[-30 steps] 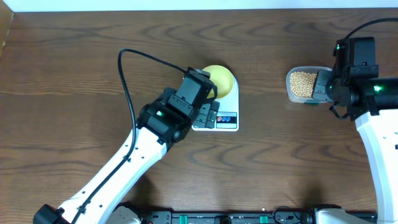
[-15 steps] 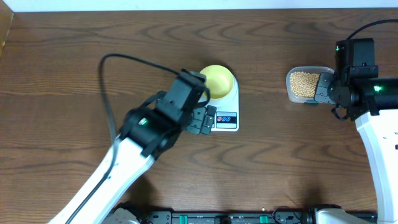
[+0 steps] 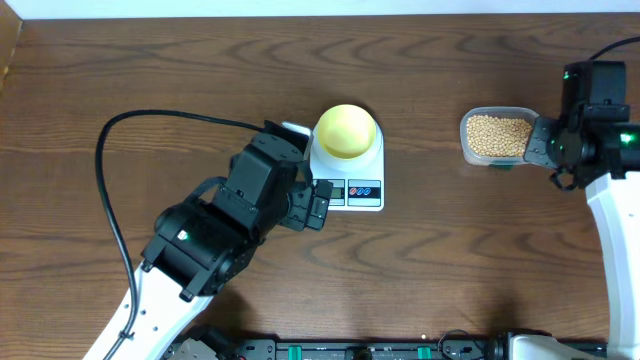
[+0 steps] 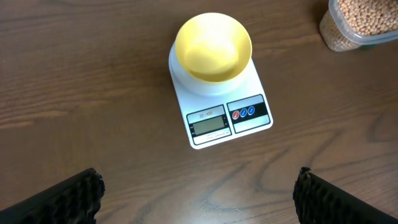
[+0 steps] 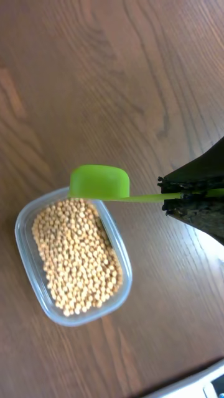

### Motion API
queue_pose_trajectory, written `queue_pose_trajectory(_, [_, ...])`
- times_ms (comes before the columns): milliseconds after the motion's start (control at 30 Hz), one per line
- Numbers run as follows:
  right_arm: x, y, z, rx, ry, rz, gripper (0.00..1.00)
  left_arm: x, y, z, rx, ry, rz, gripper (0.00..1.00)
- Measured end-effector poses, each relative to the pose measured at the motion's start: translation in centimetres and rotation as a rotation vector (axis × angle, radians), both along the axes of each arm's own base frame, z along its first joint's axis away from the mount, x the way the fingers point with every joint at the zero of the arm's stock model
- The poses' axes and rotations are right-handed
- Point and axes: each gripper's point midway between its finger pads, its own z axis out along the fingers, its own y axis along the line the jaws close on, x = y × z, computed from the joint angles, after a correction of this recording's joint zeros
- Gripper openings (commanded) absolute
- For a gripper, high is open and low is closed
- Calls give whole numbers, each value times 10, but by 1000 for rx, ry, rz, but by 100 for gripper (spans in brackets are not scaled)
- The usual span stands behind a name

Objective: Scoop item into bowl and weigh 50g on scale

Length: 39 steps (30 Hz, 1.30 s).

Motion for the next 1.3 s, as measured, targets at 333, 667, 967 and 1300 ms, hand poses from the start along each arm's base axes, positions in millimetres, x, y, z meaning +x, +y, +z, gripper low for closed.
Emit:
queue_pose_trajectory(333, [22,-3,-37,1,91,22,1,0,0,-1,2,2,0,99])
queue_pose_trajectory(667, [32,3,-42,23,80,69,1,0,0,-1,2,2,0,99])
queue_pose_trajectory(967, [33,10,-43,53,81,102,1,0,0,-1,2,3,0,99])
queue_pose_trajectory(1300, [33,15,-43,80,79,115,1,0,0,-1,2,3,0,99])
